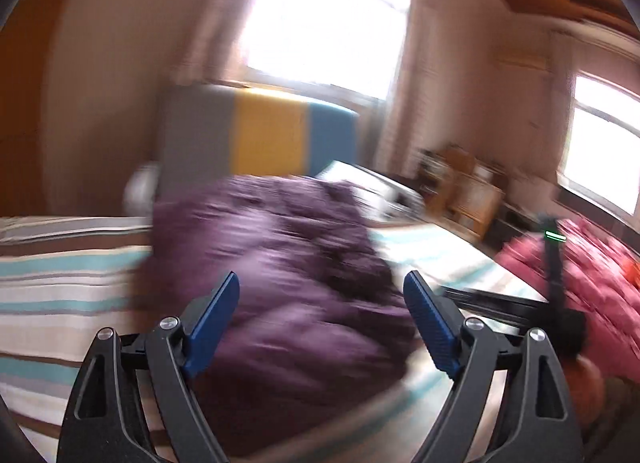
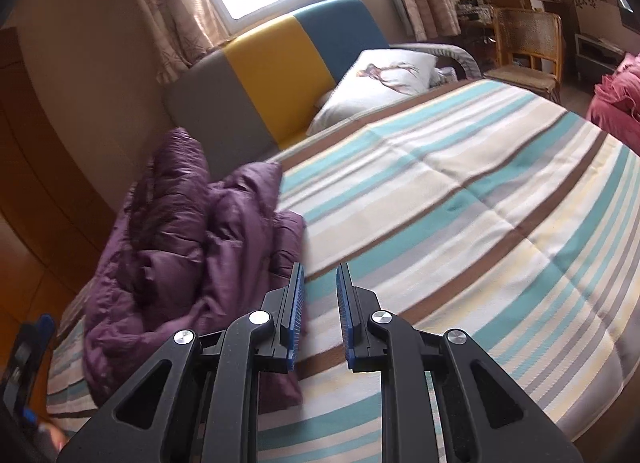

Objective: Fold large clothes

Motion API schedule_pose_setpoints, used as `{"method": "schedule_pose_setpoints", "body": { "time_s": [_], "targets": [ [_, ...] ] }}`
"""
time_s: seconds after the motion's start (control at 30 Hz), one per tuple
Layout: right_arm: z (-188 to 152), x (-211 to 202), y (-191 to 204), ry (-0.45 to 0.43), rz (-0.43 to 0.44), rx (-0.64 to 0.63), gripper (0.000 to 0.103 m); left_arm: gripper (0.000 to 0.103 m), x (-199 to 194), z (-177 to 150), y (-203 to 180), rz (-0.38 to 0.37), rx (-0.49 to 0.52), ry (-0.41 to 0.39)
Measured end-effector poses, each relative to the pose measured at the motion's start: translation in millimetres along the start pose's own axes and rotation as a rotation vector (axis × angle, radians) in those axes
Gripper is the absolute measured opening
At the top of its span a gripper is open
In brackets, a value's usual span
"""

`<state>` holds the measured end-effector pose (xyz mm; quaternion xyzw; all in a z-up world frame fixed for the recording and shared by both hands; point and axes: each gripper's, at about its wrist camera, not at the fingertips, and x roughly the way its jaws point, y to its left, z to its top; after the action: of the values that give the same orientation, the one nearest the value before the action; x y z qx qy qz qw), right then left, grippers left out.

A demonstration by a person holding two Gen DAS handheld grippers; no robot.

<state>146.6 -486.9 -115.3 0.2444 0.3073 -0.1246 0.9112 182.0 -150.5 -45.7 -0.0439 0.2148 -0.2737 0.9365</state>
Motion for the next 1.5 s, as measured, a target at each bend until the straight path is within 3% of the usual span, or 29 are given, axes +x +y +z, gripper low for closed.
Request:
{"method": "schedule_pose_setpoints", "body": {
  "time_s": [0.1, 0.17, 0.23, 0.37, 0.47, 0.7, 0.9, 1.1, 1.5],
  "targets": [
    [6, -9, 23, -0.018, 0.054, -0.043, 0.017, 0.082, 17, 1, 45, 0.151, -0.087, 0.044],
    [11, -12, 40, -0.024, 0.081, -0.084, 0.017, 0.075, 37, 0, 66, 0.191, -0.111, 0.106],
    [19, -14, 62, -0.037, 0.107, -0.147, 0.017, 0.070, 62, -2, 68, 0.133, -0.097, 0.189],
    [33, -6, 98, -0.038, 0.130, -0.242, 0.017, 0.068, 67, -7, 42, 0.097, 0.028, 0.189],
    [41, 12, 124, -0.013, 0.104, -0.315, 0.017, 0.068, 66, -13, 24, 0.118, 0.098, 0.190],
    [54, 72, 166, 0.043, -0.011, -0.460, 0.017, 0.068, 68, -13, 18, 0.129, 0.096, 0.206],
    [52, 103, 126, 0.058, -0.155, -0.425, 0.017, 0.069, 74, -10, 19, 0.117, 0.100, 0.216],
    [42, 125, 86, 0.094, -0.164, -0.352, 0.017, 0.072, 76, -11, 12, 0.115, 0.118, 0.210],
    [36, 159, 67, 0.106, -0.180, -0.306, 0.017, 0.076, 74, -18, 13, 0.103, 0.145, 0.205]
  ]
}}
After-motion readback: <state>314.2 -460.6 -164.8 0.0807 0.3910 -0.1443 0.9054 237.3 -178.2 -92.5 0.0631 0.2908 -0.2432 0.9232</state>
